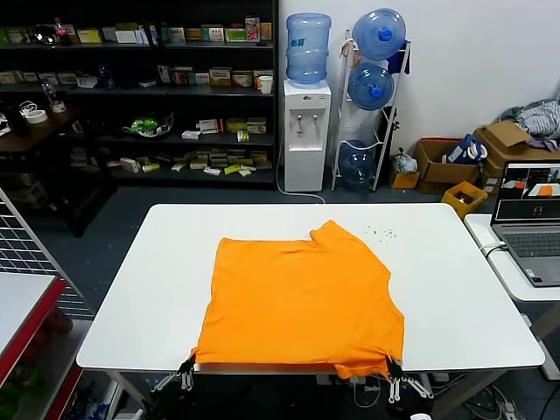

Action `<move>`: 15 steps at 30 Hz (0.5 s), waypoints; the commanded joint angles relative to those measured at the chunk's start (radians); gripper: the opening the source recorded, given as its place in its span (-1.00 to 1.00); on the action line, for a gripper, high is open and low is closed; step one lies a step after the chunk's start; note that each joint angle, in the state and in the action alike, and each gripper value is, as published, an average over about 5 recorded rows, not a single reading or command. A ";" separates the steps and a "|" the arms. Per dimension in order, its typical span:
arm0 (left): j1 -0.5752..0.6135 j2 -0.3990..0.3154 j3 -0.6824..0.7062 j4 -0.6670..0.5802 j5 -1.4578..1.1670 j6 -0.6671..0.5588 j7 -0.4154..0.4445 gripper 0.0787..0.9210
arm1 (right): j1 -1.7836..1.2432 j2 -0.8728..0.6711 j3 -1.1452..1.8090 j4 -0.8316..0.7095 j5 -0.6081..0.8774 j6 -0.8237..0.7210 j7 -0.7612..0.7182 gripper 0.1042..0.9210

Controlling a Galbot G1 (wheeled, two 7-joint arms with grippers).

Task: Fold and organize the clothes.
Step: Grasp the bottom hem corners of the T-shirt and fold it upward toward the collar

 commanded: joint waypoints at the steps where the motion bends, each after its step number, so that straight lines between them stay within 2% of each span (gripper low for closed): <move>1: -0.292 0.047 0.022 0.111 -0.111 0.004 0.011 -0.97 | 0.226 -0.081 -0.019 -0.035 0.118 -0.074 0.052 -0.95; 7: -0.413 0.075 0.071 0.191 -0.122 0.013 0.011 -0.97 | 0.358 -0.163 -0.059 -0.086 0.208 -0.150 0.092 -0.95; 15: -0.484 0.084 0.151 0.267 -0.125 0.020 0.009 -0.97 | 0.480 -0.228 -0.116 -0.181 0.310 -0.201 0.120 -0.95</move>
